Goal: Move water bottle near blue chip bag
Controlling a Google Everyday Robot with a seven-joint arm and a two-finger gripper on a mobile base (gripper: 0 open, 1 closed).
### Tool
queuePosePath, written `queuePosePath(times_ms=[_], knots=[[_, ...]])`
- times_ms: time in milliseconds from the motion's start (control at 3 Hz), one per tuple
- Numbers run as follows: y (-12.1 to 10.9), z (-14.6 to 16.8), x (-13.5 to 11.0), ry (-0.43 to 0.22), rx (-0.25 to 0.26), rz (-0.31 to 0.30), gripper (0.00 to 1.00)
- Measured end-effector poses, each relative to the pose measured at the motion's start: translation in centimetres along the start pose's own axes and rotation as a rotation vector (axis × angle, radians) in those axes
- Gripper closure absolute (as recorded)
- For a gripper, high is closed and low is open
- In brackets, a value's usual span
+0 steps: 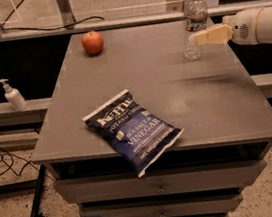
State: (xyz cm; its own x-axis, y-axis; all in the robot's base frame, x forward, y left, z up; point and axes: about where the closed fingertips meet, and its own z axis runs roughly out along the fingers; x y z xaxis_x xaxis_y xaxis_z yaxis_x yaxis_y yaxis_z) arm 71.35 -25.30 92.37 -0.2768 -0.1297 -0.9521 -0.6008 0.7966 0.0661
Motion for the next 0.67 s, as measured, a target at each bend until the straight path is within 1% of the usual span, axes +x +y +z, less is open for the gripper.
queuePosePath(times_ms=[333,667], knots=[[2.8,2.9,-1.1,-0.028,-0.084,0.015,0.0],[4.3,4.4,-1.5,-0.054,-0.12,0.0,0.18]])
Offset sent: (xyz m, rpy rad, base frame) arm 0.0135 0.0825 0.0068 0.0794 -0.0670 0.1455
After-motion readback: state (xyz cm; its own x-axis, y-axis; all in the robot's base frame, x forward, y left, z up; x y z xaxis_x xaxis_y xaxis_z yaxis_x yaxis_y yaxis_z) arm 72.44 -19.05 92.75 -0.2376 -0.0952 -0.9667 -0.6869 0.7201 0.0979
